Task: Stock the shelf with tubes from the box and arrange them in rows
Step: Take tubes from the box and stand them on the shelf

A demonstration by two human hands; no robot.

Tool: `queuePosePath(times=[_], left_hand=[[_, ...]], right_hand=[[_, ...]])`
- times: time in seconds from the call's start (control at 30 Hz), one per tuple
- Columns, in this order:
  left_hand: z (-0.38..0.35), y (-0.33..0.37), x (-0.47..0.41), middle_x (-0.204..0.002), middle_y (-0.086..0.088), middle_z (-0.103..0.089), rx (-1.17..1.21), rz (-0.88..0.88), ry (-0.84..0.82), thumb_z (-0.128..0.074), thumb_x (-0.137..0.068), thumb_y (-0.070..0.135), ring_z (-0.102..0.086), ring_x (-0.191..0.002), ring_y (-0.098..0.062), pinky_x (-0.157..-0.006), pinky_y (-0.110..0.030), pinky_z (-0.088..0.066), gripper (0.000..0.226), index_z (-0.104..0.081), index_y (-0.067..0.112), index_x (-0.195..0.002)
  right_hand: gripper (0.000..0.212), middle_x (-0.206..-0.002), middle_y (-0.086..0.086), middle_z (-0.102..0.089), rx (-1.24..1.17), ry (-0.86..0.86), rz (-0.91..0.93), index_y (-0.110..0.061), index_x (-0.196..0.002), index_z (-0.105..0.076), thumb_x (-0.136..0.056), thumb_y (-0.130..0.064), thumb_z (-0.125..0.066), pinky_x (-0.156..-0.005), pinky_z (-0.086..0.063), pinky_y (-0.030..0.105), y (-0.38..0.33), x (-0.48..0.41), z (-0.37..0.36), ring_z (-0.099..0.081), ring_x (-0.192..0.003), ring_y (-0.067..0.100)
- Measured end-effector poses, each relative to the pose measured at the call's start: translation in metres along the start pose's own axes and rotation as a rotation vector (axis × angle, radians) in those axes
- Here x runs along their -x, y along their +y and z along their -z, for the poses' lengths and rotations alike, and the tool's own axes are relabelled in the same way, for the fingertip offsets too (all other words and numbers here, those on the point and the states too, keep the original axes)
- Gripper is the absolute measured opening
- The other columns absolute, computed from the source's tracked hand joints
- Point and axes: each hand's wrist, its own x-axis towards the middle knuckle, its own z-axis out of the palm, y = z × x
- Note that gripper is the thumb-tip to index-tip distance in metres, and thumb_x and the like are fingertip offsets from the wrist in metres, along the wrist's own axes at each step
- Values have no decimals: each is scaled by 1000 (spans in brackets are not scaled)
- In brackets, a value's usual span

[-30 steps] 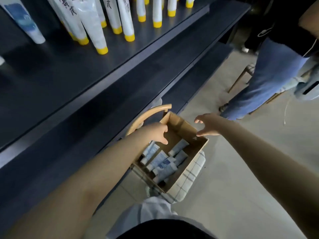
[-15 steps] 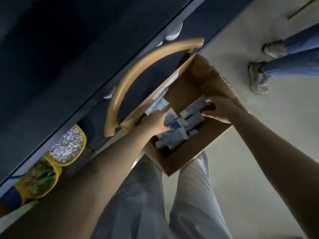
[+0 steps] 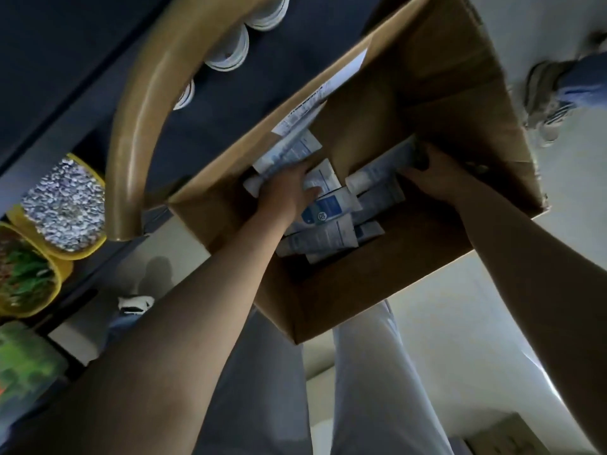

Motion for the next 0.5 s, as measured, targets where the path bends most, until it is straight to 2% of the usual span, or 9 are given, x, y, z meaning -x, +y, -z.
queuePosePath(times=[0.17,0.33,0.5], left_hand=[[3,-3,-3,-118,-7,-60,-137,-28,42,-55,-93,32,-55,-113,-27,-94,-41,-45,29,-59,19,-119],[9,-9,-1,-121,-9,-55,-181,-9,52,-52,-94,32,-52,-113,-29,-95,-41,-45,31,-58,17,-122],[6,-14,5,-111,-8,-65,-105,0,117,-54,-93,26,-58,-106,-27,-90,-36,-47,25,-61,14,-114]], right_hand=[[72,-157,4,-18,-22,-31,-15,-20,-151,-12,-94,-34,-53,-117,-17,39,-3,-7,-8,-18,-144,25],[64,-152,7,-28,-39,-75,-21,-20,-148,-24,-93,-37,-52,-111,-29,42,-17,-14,-19,-30,-138,28],[72,-147,8,-36,-116,37,-108,-17,-145,-28,-86,-36,-64,-107,-35,43,-24,-23,-30,-37,-134,29]])
